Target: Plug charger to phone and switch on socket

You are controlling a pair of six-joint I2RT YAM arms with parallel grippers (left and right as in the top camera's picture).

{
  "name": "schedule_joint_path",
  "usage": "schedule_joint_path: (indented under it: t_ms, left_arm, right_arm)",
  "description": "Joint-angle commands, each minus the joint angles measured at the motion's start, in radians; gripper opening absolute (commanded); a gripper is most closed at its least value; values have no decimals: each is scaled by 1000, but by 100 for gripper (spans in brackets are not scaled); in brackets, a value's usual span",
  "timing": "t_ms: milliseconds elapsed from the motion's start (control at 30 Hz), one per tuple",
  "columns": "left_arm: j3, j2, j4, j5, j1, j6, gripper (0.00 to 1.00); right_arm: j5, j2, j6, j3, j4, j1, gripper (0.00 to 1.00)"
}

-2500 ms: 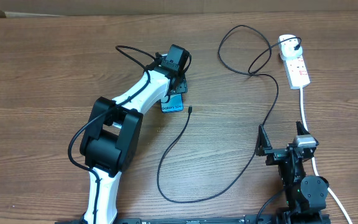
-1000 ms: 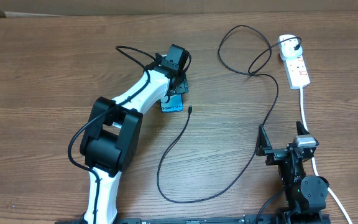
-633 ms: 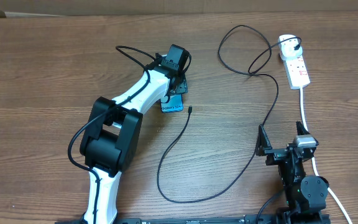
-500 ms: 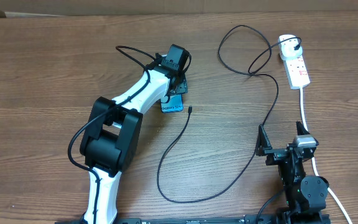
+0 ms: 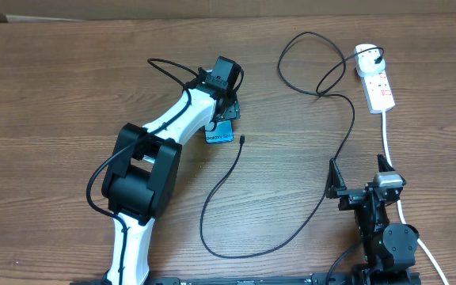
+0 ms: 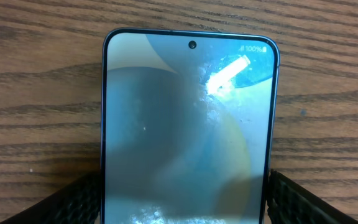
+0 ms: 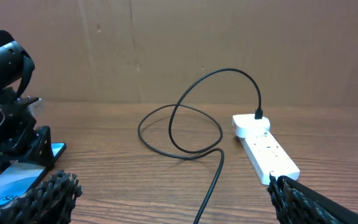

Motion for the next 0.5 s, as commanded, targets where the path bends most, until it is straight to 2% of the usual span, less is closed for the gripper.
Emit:
schedule_joint_path:
  t_ms: [0, 167, 300, 467]
  left_arm:
    - [-9, 27, -18, 50, -2, -6, 78]
    - [-9, 27, -18, 49, -2, -6, 76]
    - [-9, 27, -18, 43, -3, 2, 82]
    - [-9, 28, -18, 42, -4, 1, 83]
  right_arm:
    - [-2, -10, -1, -11, 6, -2, 100]
    - [-2, -10, -1, -11, 6, -2, 100]
    - [-2, -10, -1, -11, 6, -2, 100]
    - [-2, -10, -1, -11, 6, -2, 100]
